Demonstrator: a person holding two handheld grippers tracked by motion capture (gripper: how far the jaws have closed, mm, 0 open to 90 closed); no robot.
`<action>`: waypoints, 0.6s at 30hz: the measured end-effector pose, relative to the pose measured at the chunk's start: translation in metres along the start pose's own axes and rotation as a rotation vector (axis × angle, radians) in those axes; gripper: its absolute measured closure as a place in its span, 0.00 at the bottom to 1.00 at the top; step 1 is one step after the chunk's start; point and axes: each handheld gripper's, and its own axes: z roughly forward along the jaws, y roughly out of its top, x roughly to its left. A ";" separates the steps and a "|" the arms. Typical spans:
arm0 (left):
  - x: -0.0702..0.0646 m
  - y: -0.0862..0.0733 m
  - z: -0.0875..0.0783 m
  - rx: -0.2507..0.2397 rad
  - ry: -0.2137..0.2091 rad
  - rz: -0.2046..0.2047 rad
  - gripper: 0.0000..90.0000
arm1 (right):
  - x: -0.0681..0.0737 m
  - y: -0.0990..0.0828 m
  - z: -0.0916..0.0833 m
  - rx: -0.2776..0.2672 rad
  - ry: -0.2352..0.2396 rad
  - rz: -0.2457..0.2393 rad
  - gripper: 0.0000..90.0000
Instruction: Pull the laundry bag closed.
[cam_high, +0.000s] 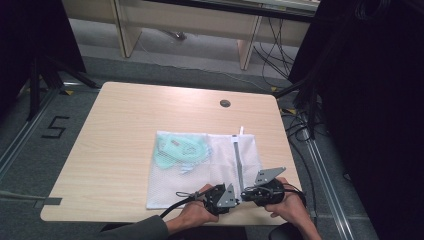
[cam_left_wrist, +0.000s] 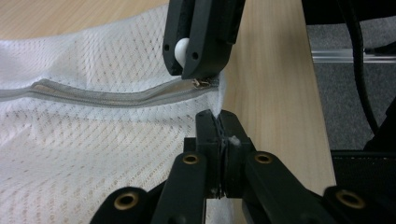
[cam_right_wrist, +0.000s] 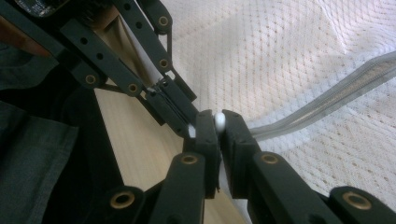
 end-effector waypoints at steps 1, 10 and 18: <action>-0.002 0.000 0.000 -0.010 -0.007 -0.024 0.98 | 0.000 -0.001 0.001 0.000 0.002 0.006 0.96; -0.004 0.000 -0.001 0.000 -0.022 0.003 0.99 | -0.007 -0.002 0.005 0.015 0.019 0.009 0.96; -0.007 0.001 0.000 0.016 -0.026 0.019 0.99 | -0.010 -0.003 0.011 0.037 0.028 0.002 0.96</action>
